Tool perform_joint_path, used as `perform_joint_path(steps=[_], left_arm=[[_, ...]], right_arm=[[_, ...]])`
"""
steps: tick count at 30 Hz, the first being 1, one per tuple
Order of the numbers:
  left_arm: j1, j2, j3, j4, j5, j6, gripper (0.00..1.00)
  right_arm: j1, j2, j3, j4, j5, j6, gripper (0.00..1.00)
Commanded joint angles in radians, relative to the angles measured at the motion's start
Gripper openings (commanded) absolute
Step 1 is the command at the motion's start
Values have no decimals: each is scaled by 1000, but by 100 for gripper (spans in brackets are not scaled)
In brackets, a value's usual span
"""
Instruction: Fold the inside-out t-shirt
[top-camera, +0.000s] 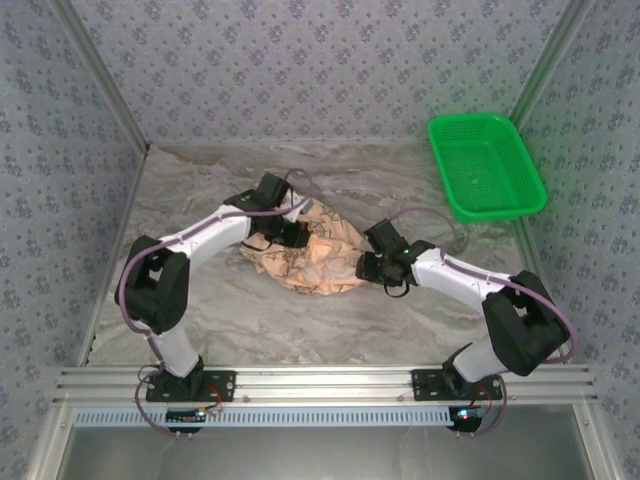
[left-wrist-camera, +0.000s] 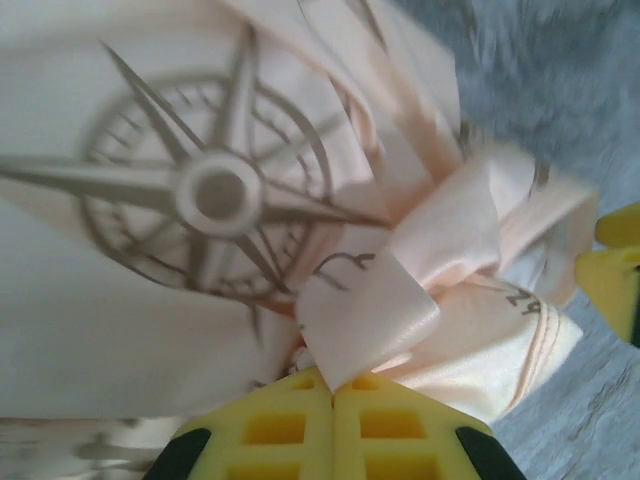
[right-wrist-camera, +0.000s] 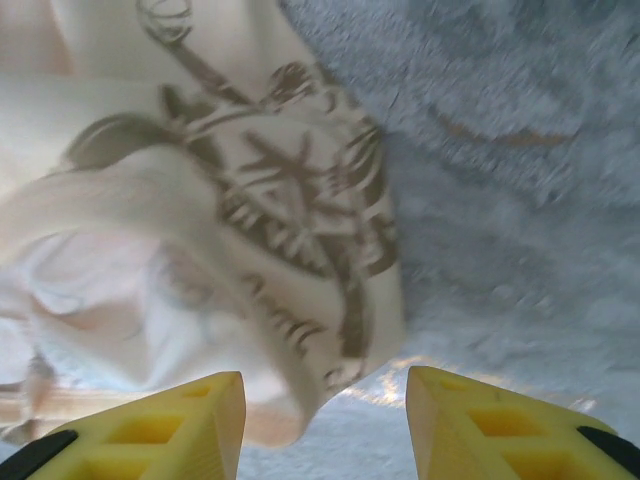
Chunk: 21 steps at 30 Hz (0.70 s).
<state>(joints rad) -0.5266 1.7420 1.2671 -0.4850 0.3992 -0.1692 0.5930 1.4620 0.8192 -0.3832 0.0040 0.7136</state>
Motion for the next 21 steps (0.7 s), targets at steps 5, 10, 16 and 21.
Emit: perform_joint_path(steps=[5,10,16,21], left_arm=[[58,-24,21,107,36,-91,33],[40,-157,-56,99,-17,-115,45],[-107,-301,-186,29,-101,-93,53],[-221,-366,-273,124,-203,-144,51]], right_arm=[[-19,118,121,5,-58,-178,49],[-7,204,197,-18,-38,-205,45],[-10,240,263,-52,6,-241,15],[-11,174,287,-59,-118,-186,1]])
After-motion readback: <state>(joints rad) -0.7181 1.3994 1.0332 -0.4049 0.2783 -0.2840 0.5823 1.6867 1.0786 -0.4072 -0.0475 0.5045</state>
